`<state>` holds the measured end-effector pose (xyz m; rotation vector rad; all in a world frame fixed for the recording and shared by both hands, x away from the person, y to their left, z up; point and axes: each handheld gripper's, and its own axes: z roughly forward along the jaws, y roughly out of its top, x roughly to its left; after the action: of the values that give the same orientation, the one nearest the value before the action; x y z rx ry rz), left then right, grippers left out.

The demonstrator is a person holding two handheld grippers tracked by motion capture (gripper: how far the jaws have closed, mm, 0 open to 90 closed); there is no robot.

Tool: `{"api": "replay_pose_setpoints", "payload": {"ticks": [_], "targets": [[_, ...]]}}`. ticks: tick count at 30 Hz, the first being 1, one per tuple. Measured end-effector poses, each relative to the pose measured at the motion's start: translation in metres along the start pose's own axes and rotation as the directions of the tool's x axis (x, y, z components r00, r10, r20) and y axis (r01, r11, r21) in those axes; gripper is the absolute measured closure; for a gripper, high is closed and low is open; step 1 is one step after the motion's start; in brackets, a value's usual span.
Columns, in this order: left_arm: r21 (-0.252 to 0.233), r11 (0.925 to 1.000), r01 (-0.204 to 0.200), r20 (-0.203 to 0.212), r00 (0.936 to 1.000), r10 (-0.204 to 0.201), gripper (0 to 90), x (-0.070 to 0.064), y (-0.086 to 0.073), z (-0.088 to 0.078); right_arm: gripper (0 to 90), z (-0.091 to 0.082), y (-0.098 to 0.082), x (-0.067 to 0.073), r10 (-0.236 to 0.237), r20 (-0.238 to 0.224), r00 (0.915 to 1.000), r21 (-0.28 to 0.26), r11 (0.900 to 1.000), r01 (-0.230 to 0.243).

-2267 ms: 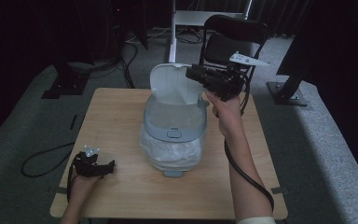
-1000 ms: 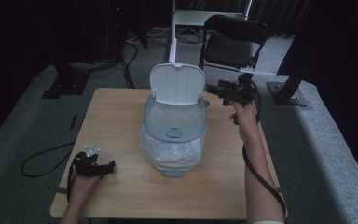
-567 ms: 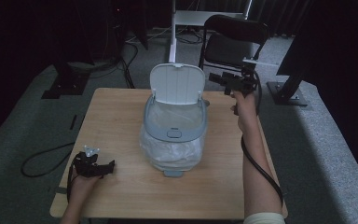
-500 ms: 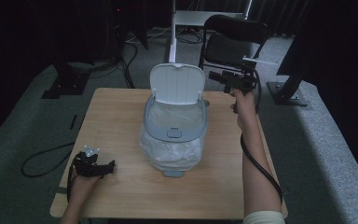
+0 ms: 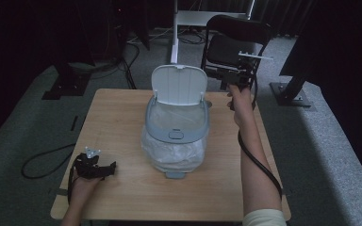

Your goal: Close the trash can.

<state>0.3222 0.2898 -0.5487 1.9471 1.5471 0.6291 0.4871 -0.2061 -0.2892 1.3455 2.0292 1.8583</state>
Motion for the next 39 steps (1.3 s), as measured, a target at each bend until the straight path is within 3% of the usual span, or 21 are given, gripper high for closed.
{"api": "replay_pose_setpoints", "payload": {"ticks": [9, 11, 20, 23, 30, 36, 39], "targets": [[0.000, 1.0000, 0.000, 0.000, 1.0000, 0.000, 0.7, 0.000, 0.000, 0.000, 17.8, -0.005, -0.008, 0.012, -0.042, -0.045, 0.9981, 0.022, 0.999, 0.043], [0.000, 1.0000, 0.000, 0.000, 1.0000, 0.000, 0.7, 0.000, 0.000, 0.000, 17.8, -0.004, -0.016, 0.018, -0.069, -0.066, 0.9954, 0.043, 0.996, 0.072], [0.000, 1.0000, 0.000, 0.000, 1.0000, 0.000, 0.7, 0.000, 0.000, 0.000, 17.8, 0.000, -0.044, 0.036, -0.110, -0.116, 0.9871, 0.068, 0.991, 0.118], [0.000, 1.0000, 0.000, 0.000, 1.0000, 0.000, 0.7, 0.000, 0.000, 0.000, 17.8, 0.000, -0.051, 0.042, -0.136, -0.104, 0.9853, 0.071, 0.987, 0.144], [0.000, 1.0000, 0.000, 0.000, 1.0000, 0.000, 0.7, 0.000, 0.000, 0.000, 17.8, -0.002, -0.072, 0.055, -0.154, -0.133, 0.9791, 0.063, 0.984, 0.164], [0.000, 1.0000, 0.000, 0.000, 1.0000, 0.000, 0.7, 0.000, 0.000, 0.000, 17.6, -0.006, -0.088, 0.064, -0.189, -0.094, 0.9775, 0.006, 0.982, 0.190], [0.000, 1.0000, 0.000, 0.000, 1.0000, 0.000, 0.7, 0.000, 0.000, 0.000, 17.6, -0.008, -0.094, 0.071, -0.233, -0.061, 0.9705, 0.001, 0.972, 0.234]]}}
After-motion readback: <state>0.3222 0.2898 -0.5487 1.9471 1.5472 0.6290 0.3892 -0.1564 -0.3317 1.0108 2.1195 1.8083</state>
